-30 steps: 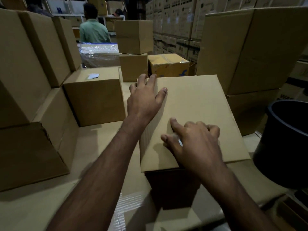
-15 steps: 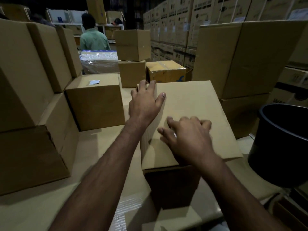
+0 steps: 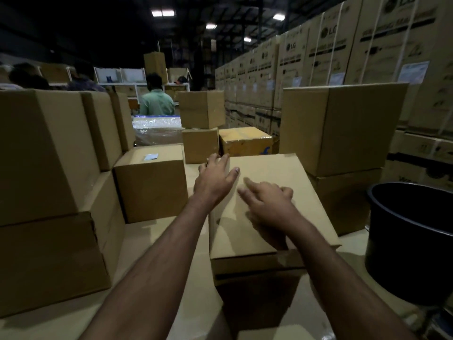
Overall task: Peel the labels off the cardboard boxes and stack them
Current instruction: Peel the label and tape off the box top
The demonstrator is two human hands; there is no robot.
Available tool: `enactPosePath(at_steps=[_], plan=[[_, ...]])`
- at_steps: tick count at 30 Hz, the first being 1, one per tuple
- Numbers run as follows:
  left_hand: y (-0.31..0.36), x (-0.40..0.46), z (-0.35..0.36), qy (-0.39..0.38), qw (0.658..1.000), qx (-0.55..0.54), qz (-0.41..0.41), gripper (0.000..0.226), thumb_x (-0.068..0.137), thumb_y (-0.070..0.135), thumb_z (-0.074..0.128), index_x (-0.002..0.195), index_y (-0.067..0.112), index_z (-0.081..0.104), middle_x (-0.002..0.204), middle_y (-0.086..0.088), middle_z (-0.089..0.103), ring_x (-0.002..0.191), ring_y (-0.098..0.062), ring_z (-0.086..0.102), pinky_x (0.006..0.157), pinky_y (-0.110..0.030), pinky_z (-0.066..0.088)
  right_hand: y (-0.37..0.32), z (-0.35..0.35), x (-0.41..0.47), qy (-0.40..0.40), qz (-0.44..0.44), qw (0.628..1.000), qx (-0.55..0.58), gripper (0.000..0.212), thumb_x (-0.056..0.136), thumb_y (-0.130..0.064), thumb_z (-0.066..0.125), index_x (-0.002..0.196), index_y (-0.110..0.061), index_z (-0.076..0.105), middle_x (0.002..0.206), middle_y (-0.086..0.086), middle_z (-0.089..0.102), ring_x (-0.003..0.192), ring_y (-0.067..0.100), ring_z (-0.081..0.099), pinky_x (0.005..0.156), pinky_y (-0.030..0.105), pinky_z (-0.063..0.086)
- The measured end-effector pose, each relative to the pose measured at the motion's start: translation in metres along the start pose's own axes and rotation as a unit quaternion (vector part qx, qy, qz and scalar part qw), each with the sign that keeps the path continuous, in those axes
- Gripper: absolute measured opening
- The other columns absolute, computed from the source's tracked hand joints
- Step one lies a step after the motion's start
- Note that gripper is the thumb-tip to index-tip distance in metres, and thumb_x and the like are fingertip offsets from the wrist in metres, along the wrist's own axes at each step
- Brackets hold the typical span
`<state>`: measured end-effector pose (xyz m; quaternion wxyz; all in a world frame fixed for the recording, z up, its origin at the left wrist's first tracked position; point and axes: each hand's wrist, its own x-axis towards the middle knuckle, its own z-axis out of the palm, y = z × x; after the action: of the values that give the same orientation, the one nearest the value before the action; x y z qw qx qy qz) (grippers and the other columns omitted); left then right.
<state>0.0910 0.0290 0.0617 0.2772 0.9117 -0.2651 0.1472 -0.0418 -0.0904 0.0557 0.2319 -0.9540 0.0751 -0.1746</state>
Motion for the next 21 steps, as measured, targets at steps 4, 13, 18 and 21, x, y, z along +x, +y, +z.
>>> enactPosePath(at_steps=[4,13,18,21], plan=[[-0.004,-0.005,0.0,-0.02,0.996,-0.082,-0.014,0.066,0.101,0.049,0.045,0.158,0.025,0.022,0.167,-0.01,-0.002,0.15,-0.038,0.016,0.118,-0.046,0.024,0.044,-0.021,-0.025,0.123,0.067,0.954,0.266,0.058,0.088,-0.055,0.035,0.145,-0.045,0.039,0.127,-0.002,0.049,0.119,0.023,0.037,0.102,0.057,0.039],[0.0,-0.101,-0.006,-0.088,0.957,-0.265,-0.077,0.072,0.103,0.031,0.051,0.16,0.032,0.007,0.166,-0.002,0.015,0.151,-0.025,0.02,0.121,-0.047,0.024,0.09,-0.045,-0.032,0.158,0.077,0.891,0.419,0.037,0.094,-0.008,0.061,0.126,-0.025,0.055,0.116,-0.001,0.065,0.099,0.017,0.068,0.072,0.031,0.06],[0.011,-0.094,-0.014,-0.048,0.949,-0.292,-0.109,0.064,0.103,0.02,0.053,0.159,0.025,0.022,0.162,-0.005,0.028,0.146,-0.027,0.031,0.118,-0.043,0.029,0.086,-0.045,-0.02,0.173,0.102,0.895,0.399,0.024,0.092,-0.012,0.066,0.116,-0.016,0.063,0.103,0.003,0.07,0.09,0.019,0.07,0.067,0.031,0.058],[0.011,-0.077,-0.016,-0.075,0.964,-0.231,-0.113,0.058,0.104,0.023,0.051,0.157,0.022,0.027,0.162,-0.006,0.03,0.146,-0.028,0.031,0.117,-0.042,0.029,0.086,-0.042,-0.012,0.171,0.128,0.893,0.395,0.017,0.09,-0.01,0.067,0.107,-0.009,0.068,0.094,0.008,0.072,0.084,0.021,0.07,0.063,0.029,0.054]])
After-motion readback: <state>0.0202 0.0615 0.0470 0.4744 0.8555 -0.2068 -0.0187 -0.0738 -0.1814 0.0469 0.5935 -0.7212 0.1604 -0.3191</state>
